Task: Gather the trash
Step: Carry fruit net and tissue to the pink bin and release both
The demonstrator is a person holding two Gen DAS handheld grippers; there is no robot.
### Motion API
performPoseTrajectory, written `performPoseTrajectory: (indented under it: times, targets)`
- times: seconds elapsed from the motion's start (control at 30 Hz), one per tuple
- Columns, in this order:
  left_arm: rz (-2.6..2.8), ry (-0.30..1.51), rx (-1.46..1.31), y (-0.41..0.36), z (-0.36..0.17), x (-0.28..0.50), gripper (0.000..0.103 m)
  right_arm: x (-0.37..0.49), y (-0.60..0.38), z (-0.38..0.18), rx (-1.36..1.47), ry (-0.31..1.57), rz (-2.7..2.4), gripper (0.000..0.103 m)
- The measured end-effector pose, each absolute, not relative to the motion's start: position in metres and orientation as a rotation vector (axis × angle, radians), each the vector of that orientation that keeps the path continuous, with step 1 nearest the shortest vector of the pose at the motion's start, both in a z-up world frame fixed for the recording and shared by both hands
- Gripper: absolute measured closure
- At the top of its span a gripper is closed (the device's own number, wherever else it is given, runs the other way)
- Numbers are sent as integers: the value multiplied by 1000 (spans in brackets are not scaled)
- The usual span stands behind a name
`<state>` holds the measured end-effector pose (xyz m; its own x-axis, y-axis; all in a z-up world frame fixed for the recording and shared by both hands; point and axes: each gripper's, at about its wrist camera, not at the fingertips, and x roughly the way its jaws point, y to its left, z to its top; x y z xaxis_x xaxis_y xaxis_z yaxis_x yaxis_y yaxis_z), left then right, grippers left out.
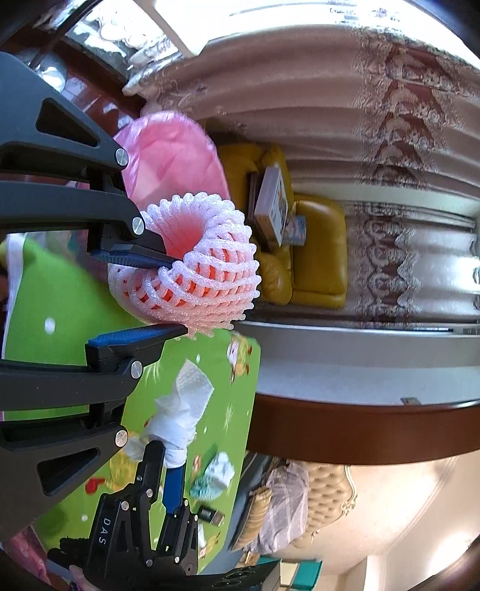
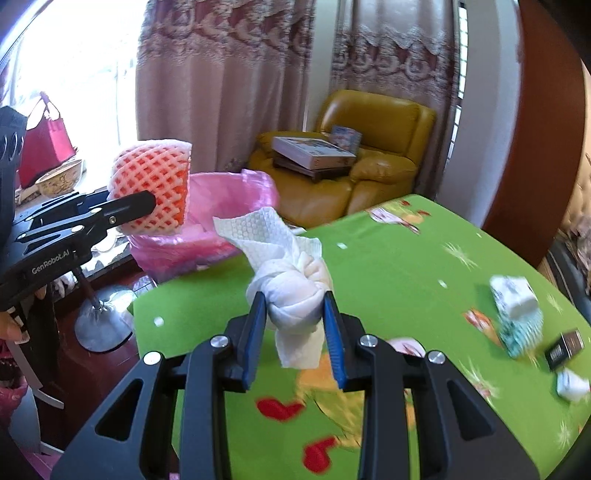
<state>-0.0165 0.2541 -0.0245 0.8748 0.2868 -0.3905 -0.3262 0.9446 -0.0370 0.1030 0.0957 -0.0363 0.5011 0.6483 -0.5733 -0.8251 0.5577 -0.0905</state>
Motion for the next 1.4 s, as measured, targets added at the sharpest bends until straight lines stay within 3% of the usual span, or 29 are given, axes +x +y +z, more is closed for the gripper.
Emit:
performPoseTrajectory:
  times: [0.63, 0.67, 0.77, 0.8, 0.83, 0.87, 0.9, 1.4]
  targets:
    - [410, 430, -222, 379, -9, 15, 74, 141, 241, 8, -328, 486, 1073, 69]
    - [413, 430, -228, 382, -9, 17, 74, 144, 246, 9, -315, 483, 1089, 67]
    - [441, 438, -251, 393, -12, 20, 69, 154, 256, 15, -268, 475, 1132, 44]
    - [444, 441, -256, 395, -13, 19, 62, 158, 258, 18, -244, 468, 1131, 43]
    - [457, 444, -259, 396, -15, 16, 32, 161, 257, 21, -227, 468, 1134, 43]
    - [465, 437, -259, 396, -17, 13, 18, 165, 254, 24, -201, 469, 1134, 43]
    - [461, 422, -261, 394, -16, 9, 12, 169, 249, 28, -178, 470, 1131, 43]
    - [430, 385, -78, 323, -30, -30, 8, 151, 109, 11, -247, 429, 958, 43]
